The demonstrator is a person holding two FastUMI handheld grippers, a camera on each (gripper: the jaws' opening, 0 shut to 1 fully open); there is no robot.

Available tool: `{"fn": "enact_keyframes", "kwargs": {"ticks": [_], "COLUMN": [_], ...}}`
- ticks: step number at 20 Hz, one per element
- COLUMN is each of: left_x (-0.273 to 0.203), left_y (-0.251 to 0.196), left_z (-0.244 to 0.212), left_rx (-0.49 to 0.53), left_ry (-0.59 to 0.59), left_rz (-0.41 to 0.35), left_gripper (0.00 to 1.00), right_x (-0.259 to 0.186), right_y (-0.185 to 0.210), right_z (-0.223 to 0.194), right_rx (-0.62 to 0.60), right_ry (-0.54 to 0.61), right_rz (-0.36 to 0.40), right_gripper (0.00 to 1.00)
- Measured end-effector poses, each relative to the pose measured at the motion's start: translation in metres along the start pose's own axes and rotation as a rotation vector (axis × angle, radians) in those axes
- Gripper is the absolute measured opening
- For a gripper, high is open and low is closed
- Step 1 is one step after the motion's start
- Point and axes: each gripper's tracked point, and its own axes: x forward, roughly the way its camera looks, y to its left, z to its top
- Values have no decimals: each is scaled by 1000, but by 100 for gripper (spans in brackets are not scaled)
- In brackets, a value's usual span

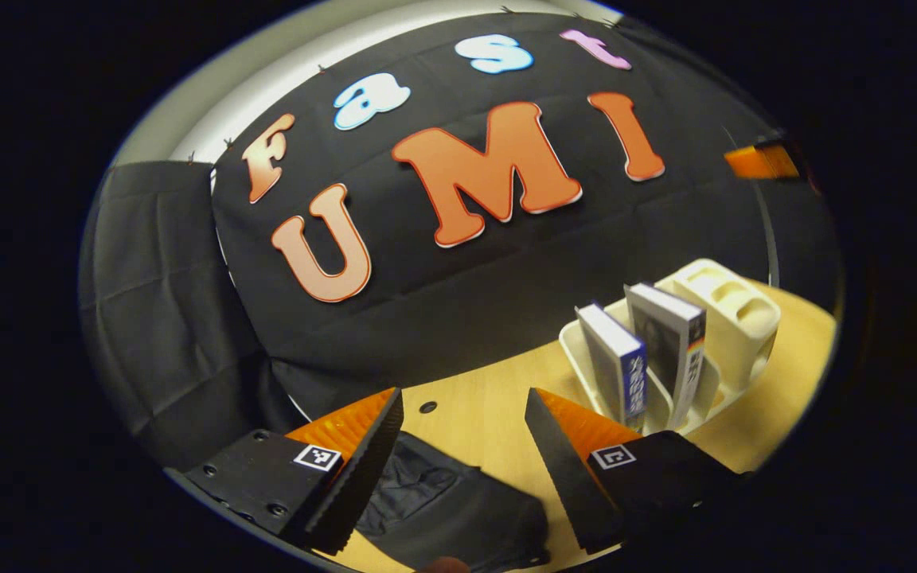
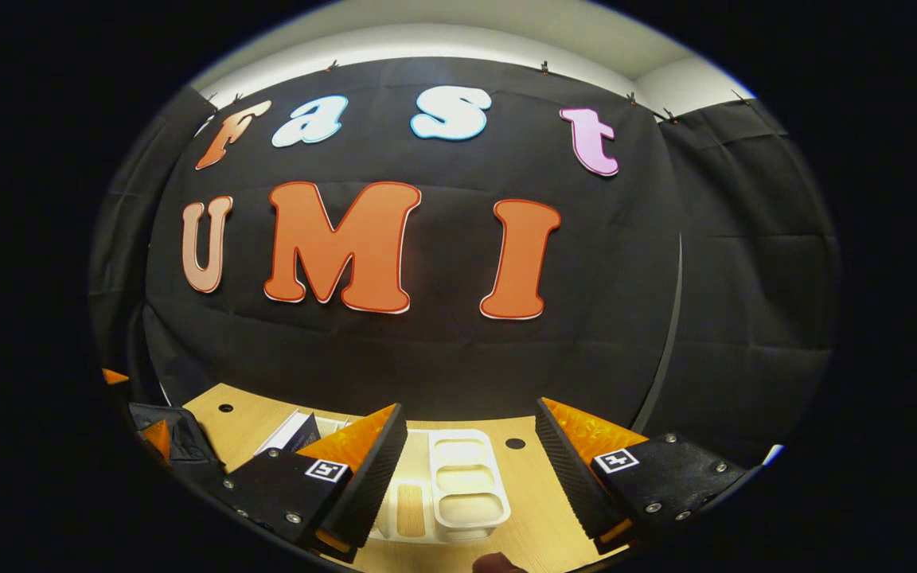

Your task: Open the schoolbag, grab two books from the bookshelf and put them into the schoolbag.

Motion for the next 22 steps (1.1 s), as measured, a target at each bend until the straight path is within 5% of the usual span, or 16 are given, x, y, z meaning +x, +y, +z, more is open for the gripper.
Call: {"fn": "enact_keyframes", "kwargs": {"ticks": [7,12,22], "left_x": [-10,-27,-41], "left_y": [-32,-63,-80], "left_z": [-80,-153,-229], "left_rx": [367,430,521], "left_ry": [72,213,390], "left_rz": [-34,-82,-155], "left_gripper": [97,97,97], "right_x": [7,9,14], "right_y": [-6,-4,-2], "right_z": [-17,-24,-33], "right_rx": [-22,-34,-39], "right_ry": [28,43,62], "right_rz": [-3,6,18], "right_gripper": [96,96,96]}}
